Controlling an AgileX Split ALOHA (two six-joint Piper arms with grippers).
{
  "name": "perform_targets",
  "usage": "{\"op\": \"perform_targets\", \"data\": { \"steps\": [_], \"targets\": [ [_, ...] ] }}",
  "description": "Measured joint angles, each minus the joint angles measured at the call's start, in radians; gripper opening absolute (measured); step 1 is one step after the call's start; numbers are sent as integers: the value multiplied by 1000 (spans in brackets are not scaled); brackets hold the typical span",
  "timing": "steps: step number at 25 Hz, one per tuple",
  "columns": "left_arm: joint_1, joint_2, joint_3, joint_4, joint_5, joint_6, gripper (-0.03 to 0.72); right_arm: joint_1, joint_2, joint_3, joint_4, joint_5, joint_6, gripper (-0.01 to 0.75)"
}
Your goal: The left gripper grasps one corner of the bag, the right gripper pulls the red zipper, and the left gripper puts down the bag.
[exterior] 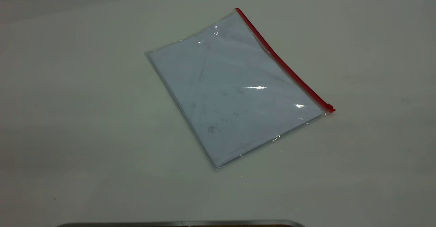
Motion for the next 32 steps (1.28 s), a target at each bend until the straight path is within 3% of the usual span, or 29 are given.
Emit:
{"op": "perform_targets", "data": {
  "steps": [7, 13, 18, 32],
  "targets": [
    [27, 0, 0, 44, -1, -2, 567, 0, 0, 0, 0, 0, 0, 561],
    [275, -99, 6, 53, -4, -58, 567, 0, 0, 0, 0, 0, 0, 561],
    [401, -222, 6, 61, -1, -62, 567, 0, 0, 0, 0, 0, 0, 561],
    [412, -319, 6, 60, 8, -62, 567, 0, -1, 0, -1, 0, 0, 561]
  ]
}}
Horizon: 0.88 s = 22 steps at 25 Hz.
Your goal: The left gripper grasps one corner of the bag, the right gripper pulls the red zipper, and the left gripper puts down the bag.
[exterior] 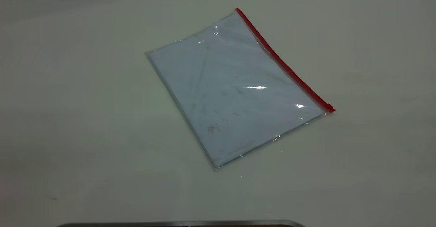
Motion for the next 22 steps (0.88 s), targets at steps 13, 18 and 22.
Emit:
{"op": "perform_targets", "data": {
  "steps": [13, 18, 22],
  "targets": [
    [1, 0, 0, 0, 0, 0, 567, -264, -51, 0, -2, 0, 0, 561],
    [1, 0, 0, -1, 2, 0, 567, -333, -51, 0, -21, 0, 30, 561],
    [1, 0, 0, -2, 2, 0, 567, -335, -51, 0, -68, -3, 97, 561]
  ]
}}
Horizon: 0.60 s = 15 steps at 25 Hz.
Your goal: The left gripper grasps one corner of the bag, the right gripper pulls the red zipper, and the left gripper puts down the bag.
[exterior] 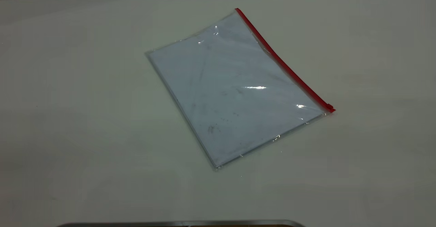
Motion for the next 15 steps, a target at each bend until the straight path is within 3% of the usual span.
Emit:
{"op": "perform_targets", "data": {
  "steps": [15],
  "targets": [
    [0, 0, 0, -1, 0, 0, 567, 0, 0, 0, -21, -2, 39, 561]
  ]
}}
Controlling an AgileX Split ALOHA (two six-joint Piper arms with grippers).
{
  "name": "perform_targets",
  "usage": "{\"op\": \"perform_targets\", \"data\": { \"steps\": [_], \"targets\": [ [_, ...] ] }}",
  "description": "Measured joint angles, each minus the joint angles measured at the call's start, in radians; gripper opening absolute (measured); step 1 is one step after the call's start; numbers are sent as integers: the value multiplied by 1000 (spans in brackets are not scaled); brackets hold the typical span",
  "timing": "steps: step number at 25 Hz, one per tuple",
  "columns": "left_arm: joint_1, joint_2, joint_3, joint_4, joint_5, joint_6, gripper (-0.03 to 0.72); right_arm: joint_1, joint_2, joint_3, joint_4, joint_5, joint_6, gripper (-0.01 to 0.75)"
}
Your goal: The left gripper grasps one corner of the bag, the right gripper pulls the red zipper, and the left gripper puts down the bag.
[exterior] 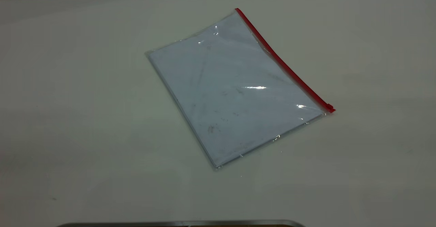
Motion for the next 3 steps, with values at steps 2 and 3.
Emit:
{"op": "perform_targets", "data": {
  "steps": [2, 3],
  "targets": [
    [0, 0, 0, 0, 0, 0, 567, 0, 0, 0, 0, -1, 0, 561],
    [0, 0, 0, 0, 0, 0, 567, 0, 0, 0, 0, -1, 0, 561]
  ]
}}
